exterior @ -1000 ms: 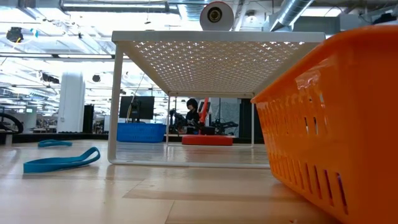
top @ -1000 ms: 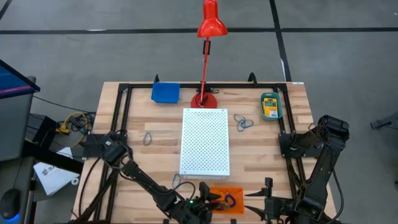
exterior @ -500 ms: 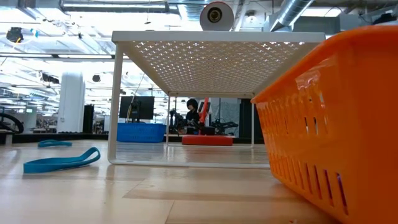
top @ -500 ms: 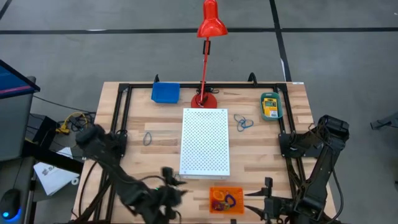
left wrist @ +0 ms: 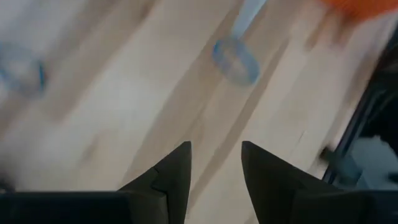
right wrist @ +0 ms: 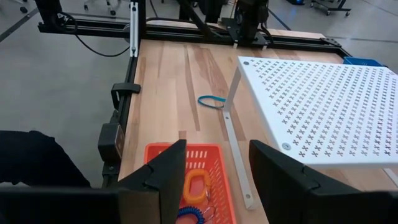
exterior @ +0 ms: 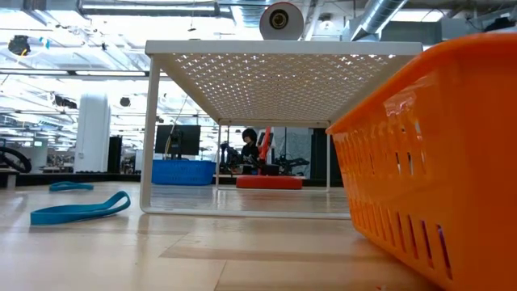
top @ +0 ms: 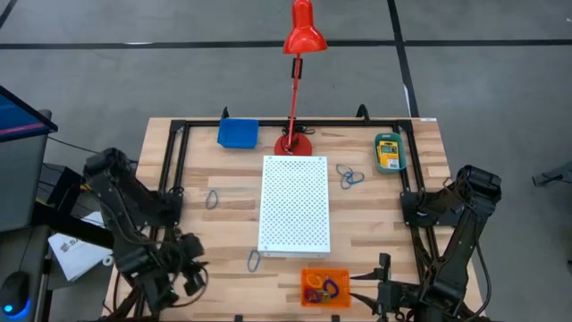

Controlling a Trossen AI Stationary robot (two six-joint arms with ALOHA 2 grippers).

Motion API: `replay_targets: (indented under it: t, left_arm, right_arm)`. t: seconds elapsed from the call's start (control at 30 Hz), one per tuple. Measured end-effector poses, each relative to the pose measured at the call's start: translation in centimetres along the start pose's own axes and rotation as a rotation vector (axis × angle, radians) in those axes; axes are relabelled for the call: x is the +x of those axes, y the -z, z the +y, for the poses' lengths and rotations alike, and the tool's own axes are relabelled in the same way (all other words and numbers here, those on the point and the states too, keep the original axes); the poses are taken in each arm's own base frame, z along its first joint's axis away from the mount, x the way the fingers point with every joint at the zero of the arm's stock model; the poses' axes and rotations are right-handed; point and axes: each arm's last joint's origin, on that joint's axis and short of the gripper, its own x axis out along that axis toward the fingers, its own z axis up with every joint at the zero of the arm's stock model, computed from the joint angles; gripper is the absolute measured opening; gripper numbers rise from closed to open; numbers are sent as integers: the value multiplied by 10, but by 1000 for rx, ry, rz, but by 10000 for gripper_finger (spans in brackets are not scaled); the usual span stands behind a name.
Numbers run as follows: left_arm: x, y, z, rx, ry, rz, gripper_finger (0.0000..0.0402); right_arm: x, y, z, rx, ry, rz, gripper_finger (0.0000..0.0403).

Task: Pick & Place Office Desk Supplies
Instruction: Put the blue rubber band into the blue bin

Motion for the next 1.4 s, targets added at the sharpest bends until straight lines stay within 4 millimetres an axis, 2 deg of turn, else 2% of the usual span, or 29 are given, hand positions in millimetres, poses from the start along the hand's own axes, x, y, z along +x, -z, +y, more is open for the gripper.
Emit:
replay_targets:
  t: [0.13, 0.27, 0.43, 0.67, 0.9, 1.23, 1.4]
  left_arm:
    - [23, 31, 14, -4, 87, 82, 135]
    - [56, 49, 11, 45, 256, -7, 135]
    - [95, 47, -5, 189, 326, -225, 135]
    - [138, 43, -30, 328, 355, -319, 135]
    - [156, 49, -30, 339, 245, -457, 135]
    - [179, 47, -30, 316, 217, -457, 135]
    - [190, 43, -28, 322, 211, -402, 135]
  right_arm:
    - [0, 0, 0, 0, 0, 0, 171]
    - [0, 0, 0, 1, 1, 0, 171]
    - [0, 0, 0, 1, 2, -1, 171]
    - [-1, 0, 0, 26, -3, 1, 171]
    - [-4, 2, 2, 21, -16, 1, 171]
    - [-4, 2, 2, 16, -14, 0, 171]
    - [-4, 2, 2, 11, -13, 1, 171]
